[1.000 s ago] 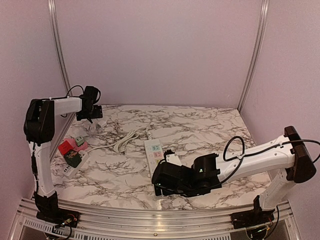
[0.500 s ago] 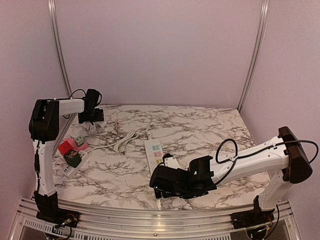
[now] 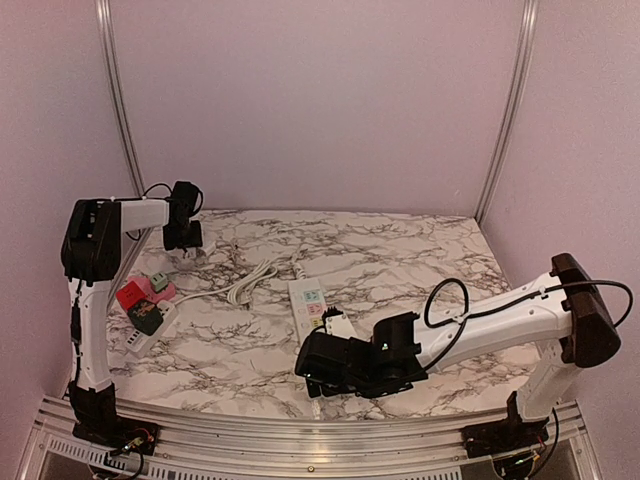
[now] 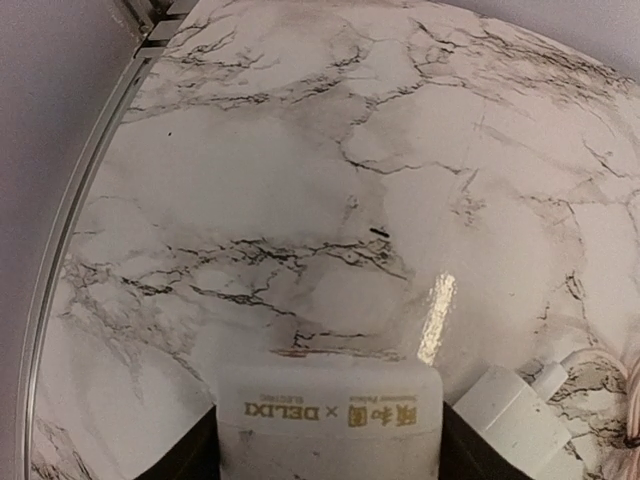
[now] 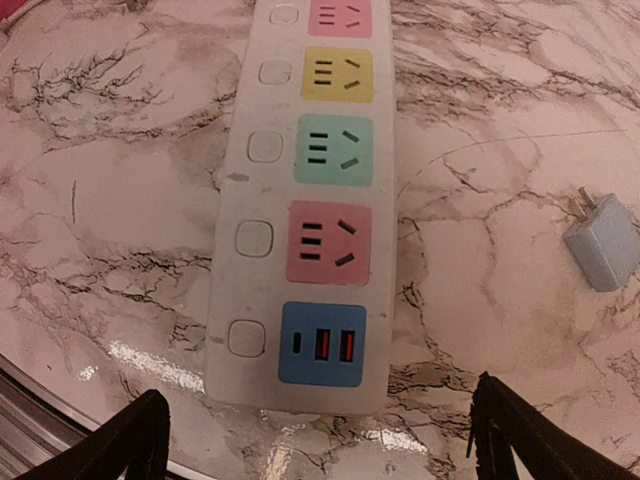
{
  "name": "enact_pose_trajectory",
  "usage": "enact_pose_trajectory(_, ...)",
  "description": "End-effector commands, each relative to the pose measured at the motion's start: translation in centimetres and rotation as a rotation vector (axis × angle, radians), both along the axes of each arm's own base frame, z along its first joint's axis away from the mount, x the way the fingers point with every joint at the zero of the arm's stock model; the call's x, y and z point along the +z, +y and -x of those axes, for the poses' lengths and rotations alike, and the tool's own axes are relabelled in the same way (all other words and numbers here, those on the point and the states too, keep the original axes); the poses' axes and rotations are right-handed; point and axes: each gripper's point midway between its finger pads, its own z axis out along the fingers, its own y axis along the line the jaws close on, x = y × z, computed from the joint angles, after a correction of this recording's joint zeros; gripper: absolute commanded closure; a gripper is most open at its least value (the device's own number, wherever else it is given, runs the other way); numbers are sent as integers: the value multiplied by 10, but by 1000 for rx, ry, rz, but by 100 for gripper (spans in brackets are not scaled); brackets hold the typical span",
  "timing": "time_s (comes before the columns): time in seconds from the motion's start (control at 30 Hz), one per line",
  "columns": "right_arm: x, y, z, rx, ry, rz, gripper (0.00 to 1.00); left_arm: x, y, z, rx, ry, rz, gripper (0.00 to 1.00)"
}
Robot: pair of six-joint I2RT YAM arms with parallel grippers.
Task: Insert the plug
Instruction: Pick up the plug at the corner of the board.
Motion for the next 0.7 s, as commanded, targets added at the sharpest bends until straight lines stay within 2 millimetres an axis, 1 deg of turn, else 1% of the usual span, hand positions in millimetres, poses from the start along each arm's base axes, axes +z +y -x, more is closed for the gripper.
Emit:
enact_pose_trajectory(0.0,8,10,0,1,-9,-22,1,-4,-2,1,3,19,36,43)
enact_pose_trajectory(0.13,9,11,0,0,-11,-23,2,7,-8,2,4,-2,84,63)
enact_pose_trajectory(0.2,9,11,0,1,-14,-22,1,19,-10,2,11,-24,100,71)
enact_pose_trajectory(0.27,11,9,-1,3,-20,-16,2,34,-12,3,17,-56,121,72)
enact_pose_trajectory(0.33,17,9,-3,14,-41,-15,1,55,-15,4,14,-98,148,74)
enact_pose_trajectory(0.43,36,6,-8,28,-89,-28,2,90,-26,8,-11,-167,186,75)
enact_pose_trajectory(0.57,65,-4,-16,36,-161,-52,2,135,-54,22,-76,-249,246,75)
enact_pose_trajectory(0.67,81,-10,-22,71,-188,-80,2,159,-84,41,-145,-297,284,75)
